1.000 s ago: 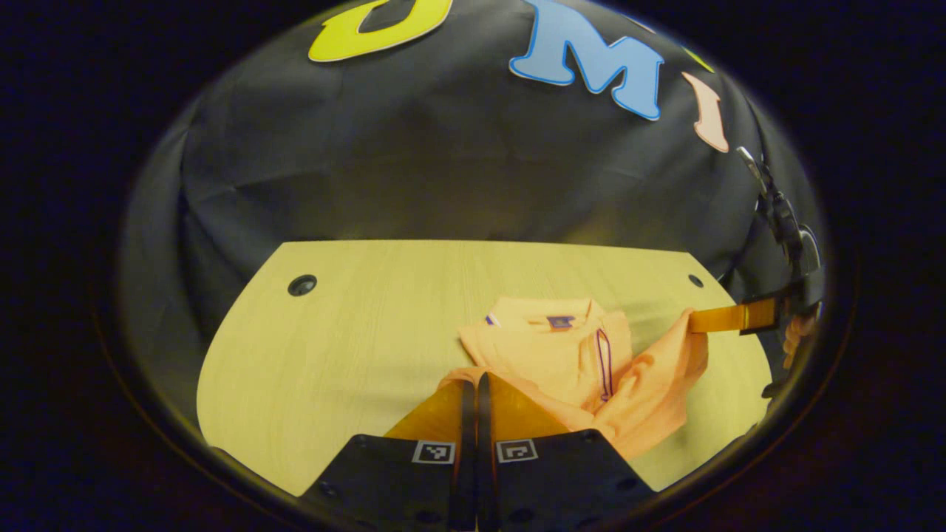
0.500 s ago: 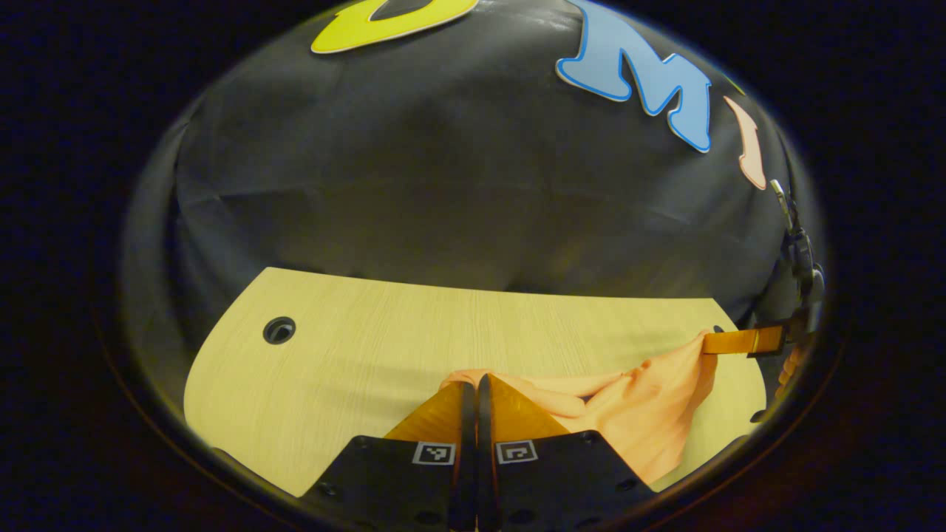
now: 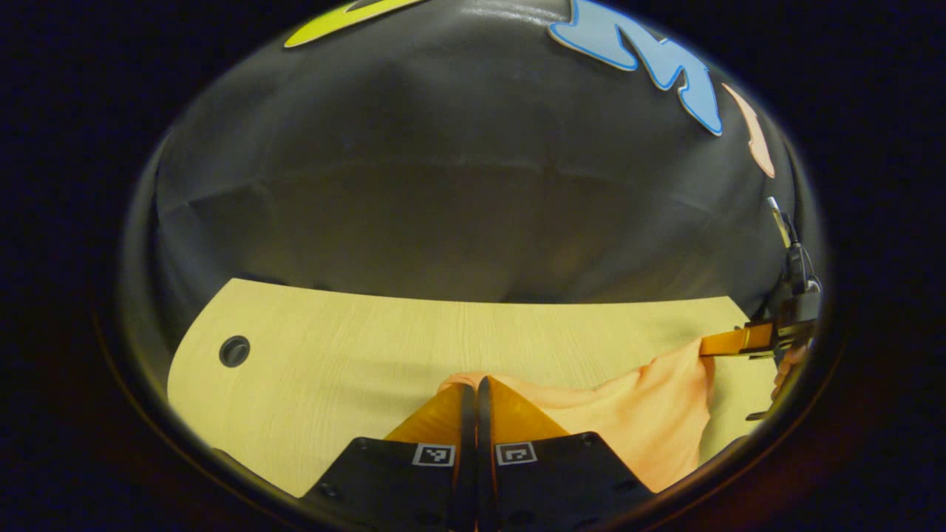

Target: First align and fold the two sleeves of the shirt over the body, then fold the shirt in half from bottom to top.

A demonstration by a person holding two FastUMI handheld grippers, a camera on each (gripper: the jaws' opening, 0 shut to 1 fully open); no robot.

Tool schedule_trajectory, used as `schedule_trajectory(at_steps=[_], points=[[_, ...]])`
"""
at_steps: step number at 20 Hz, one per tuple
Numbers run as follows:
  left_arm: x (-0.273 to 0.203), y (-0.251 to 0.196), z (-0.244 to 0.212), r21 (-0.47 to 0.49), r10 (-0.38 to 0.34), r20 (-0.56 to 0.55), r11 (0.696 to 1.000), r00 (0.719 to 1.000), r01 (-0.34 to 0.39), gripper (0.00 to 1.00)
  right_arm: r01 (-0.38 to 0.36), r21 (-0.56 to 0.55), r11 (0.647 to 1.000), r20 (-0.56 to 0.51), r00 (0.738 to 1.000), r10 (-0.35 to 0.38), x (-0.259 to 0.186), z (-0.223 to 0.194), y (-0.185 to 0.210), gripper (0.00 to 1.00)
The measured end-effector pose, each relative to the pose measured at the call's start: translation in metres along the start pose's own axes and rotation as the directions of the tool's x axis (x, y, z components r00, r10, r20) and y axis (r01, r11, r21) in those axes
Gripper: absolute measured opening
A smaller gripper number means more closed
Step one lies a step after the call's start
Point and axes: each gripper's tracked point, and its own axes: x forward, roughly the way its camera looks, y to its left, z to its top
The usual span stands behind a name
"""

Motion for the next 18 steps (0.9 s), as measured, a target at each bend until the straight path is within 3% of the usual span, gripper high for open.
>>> schedule_trajectory(at_steps=[7,9,11,12,13,14,15,18], points=[[0.018,0.014,-0.029,0.012,0.030,-0.058,0.999,0.998,-0.030,0.06,0.017,-0.064,0.998,-0.020,1.000,-0.018,0.001,0.002,0.001,0.00],[0.019,0.010,-0.030,0.006,0.016,-0.066,1.000,0.998,-0.016,0.21,0.001,-0.048,0.999,-0.020,1.000,-0.002,-0.003,0.002,0.004,0.03],[0.014,0.005,-0.022,-0.004,0.007,-0.045,1.000,0.999,-0.007,0.51,0.003,-0.049,0.999,-0.007,1.000,-0.003,-0.007,0.007,0.004,0.25],[0.013,0.007,-0.018,0.005,0.016,-0.035,1.000,0.999,-0.016,0.66,0.002,-0.052,0.999,0.001,1.000,-0.002,-0.009,0.008,0.005,0.58],[0.009,0.011,-0.016,0.018,0.021,-0.032,1.000,0.999,-0.021,0.82,-0.003,-0.053,0.999,0.003,1.000,0.003,-0.012,0.010,0.007,0.71],[0.008,0.012,-0.014,0.033,0.025,-0.032,0.999,0.999,-0.024,0.97,-0.002,-0.055,0.998,0.004,1.000,0.002,-0.012,0.011,0.008,0.78],[0.007,0.010,-0.011,0.043,0.024,-0.031,0.999,0.999,-0.022,0.95,-0.004,-0.059,0.998,0.009,1.000,0.005,-0.016,0.012,0.010,0.82],[-0.006,-0.002,0.008,0.053,0.004,-0.006,0.999,1.000,-0.003,0.95,-0.012,-0.083,0.996,0.029,0.999,0.015,-0.034,0.018,0.017,0.82]])
